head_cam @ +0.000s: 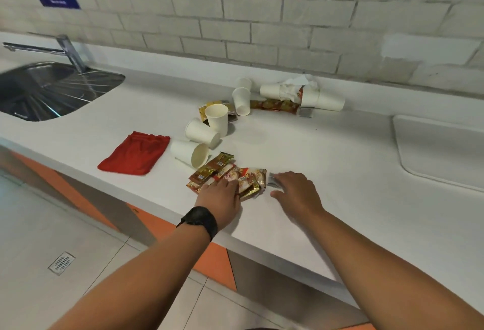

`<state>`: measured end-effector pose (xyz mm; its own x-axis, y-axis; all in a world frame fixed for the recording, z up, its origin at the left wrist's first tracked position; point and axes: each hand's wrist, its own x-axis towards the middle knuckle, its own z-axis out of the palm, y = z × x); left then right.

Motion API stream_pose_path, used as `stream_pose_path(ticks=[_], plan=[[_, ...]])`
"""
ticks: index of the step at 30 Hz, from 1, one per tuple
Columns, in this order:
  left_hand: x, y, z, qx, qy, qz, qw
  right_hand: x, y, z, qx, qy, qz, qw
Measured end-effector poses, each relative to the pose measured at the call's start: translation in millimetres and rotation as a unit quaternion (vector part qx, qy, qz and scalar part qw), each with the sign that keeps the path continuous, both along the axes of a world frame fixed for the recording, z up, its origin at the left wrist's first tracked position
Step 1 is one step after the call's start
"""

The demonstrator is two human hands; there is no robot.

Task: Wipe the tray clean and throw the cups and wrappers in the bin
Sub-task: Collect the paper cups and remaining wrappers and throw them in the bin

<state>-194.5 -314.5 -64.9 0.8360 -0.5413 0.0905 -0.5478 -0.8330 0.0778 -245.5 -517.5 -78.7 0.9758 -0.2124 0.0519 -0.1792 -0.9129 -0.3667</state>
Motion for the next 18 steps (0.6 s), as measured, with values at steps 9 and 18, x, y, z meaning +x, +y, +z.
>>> stream_pose_path(ticks=[9, 18], plan=[[-1.7, 9.4, 3.0, 0.057, 0.004, -0.017, 0.998, -2.4, -3.0, 0.0, -0.057, -0.038, 0.021, 0.997], [-2.5, 18.4, 23.2, 0.144, 0.031, -0.072, 0.986, -30.0, 8.7, 9.1, 0.083, -0.024, -0.072, 0.994]])
